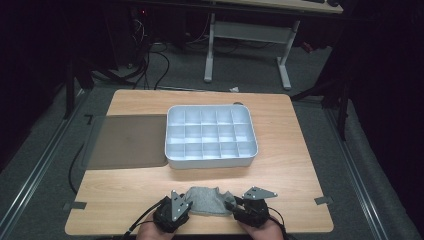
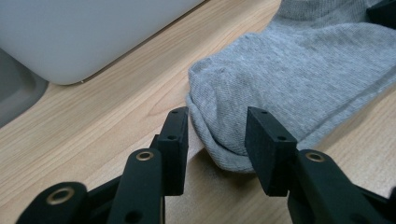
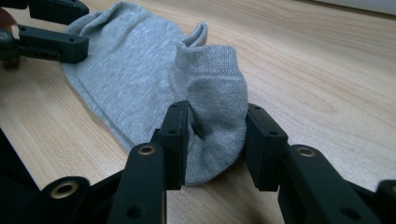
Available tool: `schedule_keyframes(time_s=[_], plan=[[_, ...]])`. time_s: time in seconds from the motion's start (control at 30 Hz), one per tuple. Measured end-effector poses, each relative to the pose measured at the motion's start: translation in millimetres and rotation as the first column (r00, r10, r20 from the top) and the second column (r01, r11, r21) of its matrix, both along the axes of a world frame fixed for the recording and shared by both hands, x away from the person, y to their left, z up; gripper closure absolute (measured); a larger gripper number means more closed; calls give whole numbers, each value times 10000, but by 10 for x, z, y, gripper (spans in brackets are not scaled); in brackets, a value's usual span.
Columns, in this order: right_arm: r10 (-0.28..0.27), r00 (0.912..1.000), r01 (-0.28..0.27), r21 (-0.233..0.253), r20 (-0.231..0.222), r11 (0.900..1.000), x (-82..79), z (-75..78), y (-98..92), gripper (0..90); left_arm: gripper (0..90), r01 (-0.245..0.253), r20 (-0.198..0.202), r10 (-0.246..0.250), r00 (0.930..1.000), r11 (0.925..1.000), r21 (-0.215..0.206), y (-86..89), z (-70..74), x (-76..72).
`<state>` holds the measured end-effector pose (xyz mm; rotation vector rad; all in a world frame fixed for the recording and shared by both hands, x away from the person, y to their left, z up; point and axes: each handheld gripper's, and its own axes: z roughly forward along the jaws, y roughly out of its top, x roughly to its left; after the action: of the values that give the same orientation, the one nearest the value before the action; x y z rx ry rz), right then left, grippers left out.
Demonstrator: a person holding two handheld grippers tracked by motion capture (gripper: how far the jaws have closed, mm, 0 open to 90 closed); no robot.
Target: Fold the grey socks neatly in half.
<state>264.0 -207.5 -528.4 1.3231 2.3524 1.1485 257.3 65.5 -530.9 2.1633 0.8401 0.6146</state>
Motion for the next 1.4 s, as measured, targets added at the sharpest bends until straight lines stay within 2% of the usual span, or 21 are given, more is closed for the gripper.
schedule_keyframes(time_s=[0.17,0.3,0.4,0.6,0.8,0.9,0.97,1.03,1.1,1.17,1.23,1.3,1.33,1.4], plan=[[7,9999,-6,109,-124,9999,-30,-4,0,727,620,-28,303,21,9995,9998,208,-35,-11,-71],[194,9996,-190,178,-207,9997,-29,-8,12,798,620,-24,248,19,9997,9998,217,-28,-8,-89],[209,9998,-208,139,-64,9997,-33,-3,12,832,620,-24,206,21,9998,9999,157,-25,-8,-91],[-13,9998,11,80,217,10000,56,39,-30,843,608,-7,6,7,10000,9999,-151,-68,-12,-42],[55,9980,-58,41,633,10000,246,149,-84,844,589,-28,-5,28,10000,9997,-222,-126,-15,34],[114,9983,-108,-119,568,9999,280,118,-71,844,576,-43,-117,42,9999,9999,-138,-133,6,54],[126,9985,-118,-156,536,9998,275,97,-74,843,548,-46,-191,41,9998,9997,-259,-130,38,68],[97,9984,-90,-131,553,9999,268,99,-83,843,551,1,-259,-20,9997,9973,-732,-121,96,86],[66,9984,-63,-61,553,10000,267,92,-100,843,592,309,-350,-359,9987,9907,-1328,-155,161,116],[35,9988,-35,-3,486,10000,260,78,-108,843,674,723,-651,-872,9941,9763,-2041,-219,204,168],[94,9988,-91,-57,475,9999,255,69,-101,843,738,750,-881,-988,9912,9674,-2418,-307,226,225],[152,9988,-149,-63,463,9999,253,59,-91,843,802,637,-888,-859,9923,9714,-2287,-432,224,292],[161,9987,-157,-76,477,9998,254,56,-88,842,824,588,-961,-797,9922,9773,-2034,-514,201,339],[176,9988,-173,-55,465,9998,254,52,-82,842,855,576,-1306,-834,9879,9802,-1896,-611,148,391]])
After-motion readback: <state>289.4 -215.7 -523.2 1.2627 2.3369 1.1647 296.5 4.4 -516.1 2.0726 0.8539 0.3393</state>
